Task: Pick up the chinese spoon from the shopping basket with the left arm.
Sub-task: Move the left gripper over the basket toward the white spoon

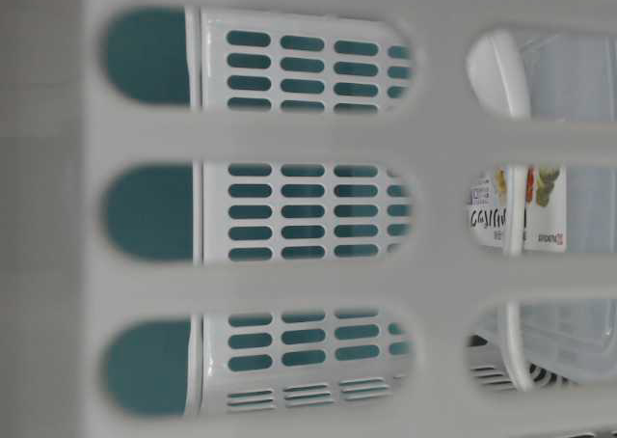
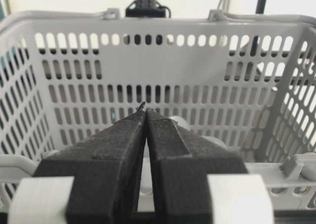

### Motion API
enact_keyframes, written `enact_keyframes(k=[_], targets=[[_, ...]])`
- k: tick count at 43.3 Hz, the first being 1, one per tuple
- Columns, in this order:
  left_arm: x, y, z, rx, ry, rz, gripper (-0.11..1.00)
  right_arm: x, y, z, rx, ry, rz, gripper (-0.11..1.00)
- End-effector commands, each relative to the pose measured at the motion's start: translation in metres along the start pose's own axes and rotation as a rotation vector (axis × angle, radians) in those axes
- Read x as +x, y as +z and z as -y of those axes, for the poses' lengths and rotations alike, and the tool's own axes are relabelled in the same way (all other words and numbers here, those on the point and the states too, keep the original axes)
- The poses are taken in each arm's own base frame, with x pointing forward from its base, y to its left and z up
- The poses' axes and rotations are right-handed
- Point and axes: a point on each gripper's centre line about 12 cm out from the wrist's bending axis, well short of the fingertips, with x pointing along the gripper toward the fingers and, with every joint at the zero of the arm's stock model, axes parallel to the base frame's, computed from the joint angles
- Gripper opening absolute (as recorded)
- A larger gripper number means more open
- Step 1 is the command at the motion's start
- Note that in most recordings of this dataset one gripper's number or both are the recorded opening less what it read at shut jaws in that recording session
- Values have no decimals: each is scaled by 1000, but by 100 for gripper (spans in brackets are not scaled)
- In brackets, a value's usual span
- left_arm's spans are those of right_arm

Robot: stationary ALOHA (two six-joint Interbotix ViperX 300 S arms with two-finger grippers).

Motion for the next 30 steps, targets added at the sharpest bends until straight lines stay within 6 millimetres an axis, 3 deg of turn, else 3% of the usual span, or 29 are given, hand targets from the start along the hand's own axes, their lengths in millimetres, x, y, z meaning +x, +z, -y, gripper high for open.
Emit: enact_keyframes(k=[1, 5, 17, 25, 30], targets=[[6, 17, 2, 18, -17, 28, 6, 3, 5, 1, 13, -4, 9, 0], [13, 28, 2, -4, -15, -20, 0, 2, 1, 1, 18, -4, -21, 0], [47, 59, 7, -26, -24, -223, 0, 2, 3, 1, 20, -4, -58, 0], [84, 70, 17, -5, -51, -359, 0, -1, 0, 1, 20, -6, -115, 0], [111, 65, 18, 11, -50, -467, 0, -3, 0, 1, 18, -4, -141, 2]])
